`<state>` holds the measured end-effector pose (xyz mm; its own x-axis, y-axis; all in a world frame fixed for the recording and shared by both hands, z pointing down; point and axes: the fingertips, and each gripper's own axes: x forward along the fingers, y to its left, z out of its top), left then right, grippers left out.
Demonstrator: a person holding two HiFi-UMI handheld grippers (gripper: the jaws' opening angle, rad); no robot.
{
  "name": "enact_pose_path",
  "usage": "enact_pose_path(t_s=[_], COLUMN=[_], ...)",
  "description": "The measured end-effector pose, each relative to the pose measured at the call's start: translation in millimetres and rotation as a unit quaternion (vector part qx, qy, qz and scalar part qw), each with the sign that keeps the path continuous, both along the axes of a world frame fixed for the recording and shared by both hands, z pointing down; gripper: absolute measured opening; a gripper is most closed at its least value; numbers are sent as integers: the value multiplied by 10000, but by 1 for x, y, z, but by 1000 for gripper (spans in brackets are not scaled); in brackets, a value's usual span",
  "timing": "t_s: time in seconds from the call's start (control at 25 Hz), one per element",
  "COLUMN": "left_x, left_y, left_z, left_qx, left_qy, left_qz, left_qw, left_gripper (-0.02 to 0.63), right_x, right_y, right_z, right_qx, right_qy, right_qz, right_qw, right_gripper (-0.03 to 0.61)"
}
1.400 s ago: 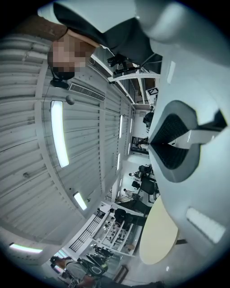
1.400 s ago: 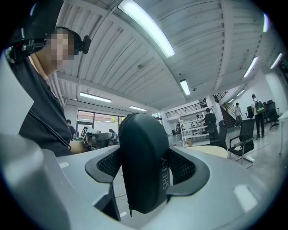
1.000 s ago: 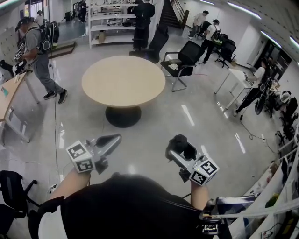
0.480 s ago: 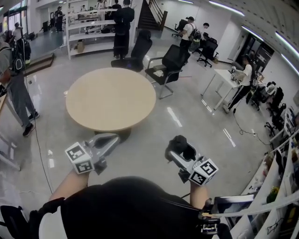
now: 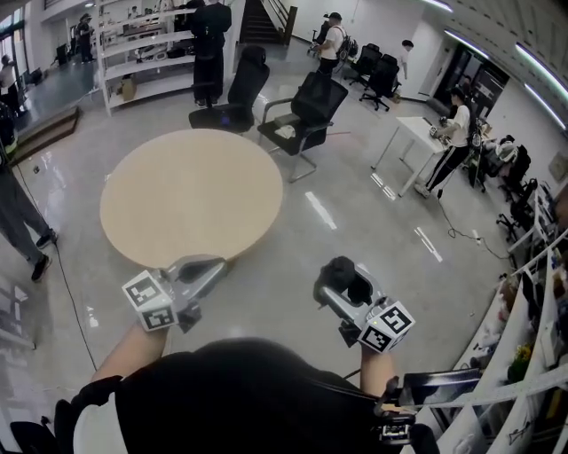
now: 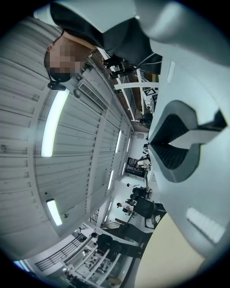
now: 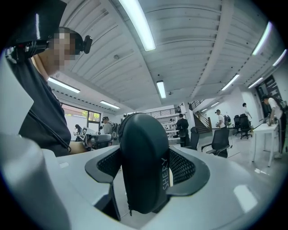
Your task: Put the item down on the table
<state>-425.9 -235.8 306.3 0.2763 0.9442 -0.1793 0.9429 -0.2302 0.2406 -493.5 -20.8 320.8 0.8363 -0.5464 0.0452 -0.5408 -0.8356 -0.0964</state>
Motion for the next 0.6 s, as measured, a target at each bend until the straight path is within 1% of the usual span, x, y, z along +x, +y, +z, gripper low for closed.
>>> enact_pose_path(t_s=[0.12, 0.28, 0.36, 0.44, 0.6], left_x=[19, 46, 55, 60, 75], left_y=[41, 115, 156, 196, 267], left_z=[5, -4, -9, -14, -14], left_qx=[28, -122, -169, -161, -205], left_qy=[-1, -42, -112, -96, -116], left_qz=[-18, -144, -140, -129, -36], left_qw=[10000, 9998, 9997, 9997, 9997], left_gripper=[-6, -6, -6, -6, -6], right_x=[18, 49, 59, 64, 82], right_y=[46, 118, 153, 186, 247], right_z=[3, -1, -7, -15, -18], right_qx=[48, -9, -76, -171, -220], right_qy=[16, -24, -38, -1, 32], right_qz=[41, -82, -189, -283, -338], right_qw=[10000, 10000, 9998, 9995, 9992], right_gripper=[339, 339, 339, 339, 339])
